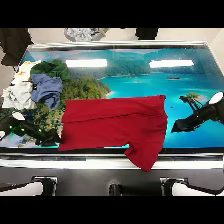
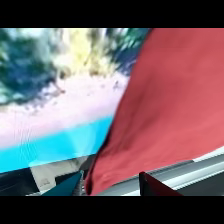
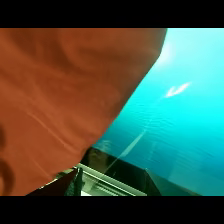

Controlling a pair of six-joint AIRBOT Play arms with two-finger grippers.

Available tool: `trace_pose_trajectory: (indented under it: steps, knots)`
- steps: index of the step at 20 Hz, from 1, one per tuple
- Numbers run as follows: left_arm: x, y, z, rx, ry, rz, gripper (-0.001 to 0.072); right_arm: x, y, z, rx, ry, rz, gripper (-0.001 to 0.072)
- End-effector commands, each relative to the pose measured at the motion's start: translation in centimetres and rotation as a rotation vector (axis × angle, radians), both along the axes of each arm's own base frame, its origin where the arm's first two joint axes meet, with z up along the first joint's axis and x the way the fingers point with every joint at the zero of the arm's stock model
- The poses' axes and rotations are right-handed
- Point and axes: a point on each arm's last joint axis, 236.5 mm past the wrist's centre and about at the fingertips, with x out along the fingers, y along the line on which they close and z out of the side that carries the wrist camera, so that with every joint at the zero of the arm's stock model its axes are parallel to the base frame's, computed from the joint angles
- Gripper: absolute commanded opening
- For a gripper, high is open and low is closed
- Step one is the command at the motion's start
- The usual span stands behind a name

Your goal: Fold the shirts.

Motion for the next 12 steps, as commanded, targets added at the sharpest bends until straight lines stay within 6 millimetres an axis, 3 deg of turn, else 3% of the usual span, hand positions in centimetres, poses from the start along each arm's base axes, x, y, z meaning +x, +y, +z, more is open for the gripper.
trace_pose_trajectory:
  steps: [1,6,7,8,9,12]
  knots:
    - [-1.8,-0.4,-1.4,0.005,0.01,0.009,0.0438,-1.3,0.4,-0.4,0.004,0.003,0.019,0.0491]
    - [-1.9,-0.9,-1.9,-0.001,0.006,0.028,0.0375,-1.5,0.5,-0.2,0.005,0.001,0.019,0.0492]
    - [-1.9,-0.9,-2.2,0.009,0.006,0.043,0.0268,-1.7,0.6,-0.1,-0.002,-0.013,0.016,0.0492]
    - [-1.8,-0.9,-2.5,0.015,0.004,0.055,0.0071,-2.1,0.7,-0.1,-0.011,-0.029,0.01,0.0492]
    - [-1.6,-0.8,-2.6,0.02,-0.005,0.06,0.003,-2.8,1.1,-0.3,-0.015,-0.039,0.003,0.0493]
    - [-1.4,-0.7,-2.7,0.025,-0.018,0.059,0.0029,-5.3,4.2,-1.7,0.069,-0.051,-0.029,0.0499]
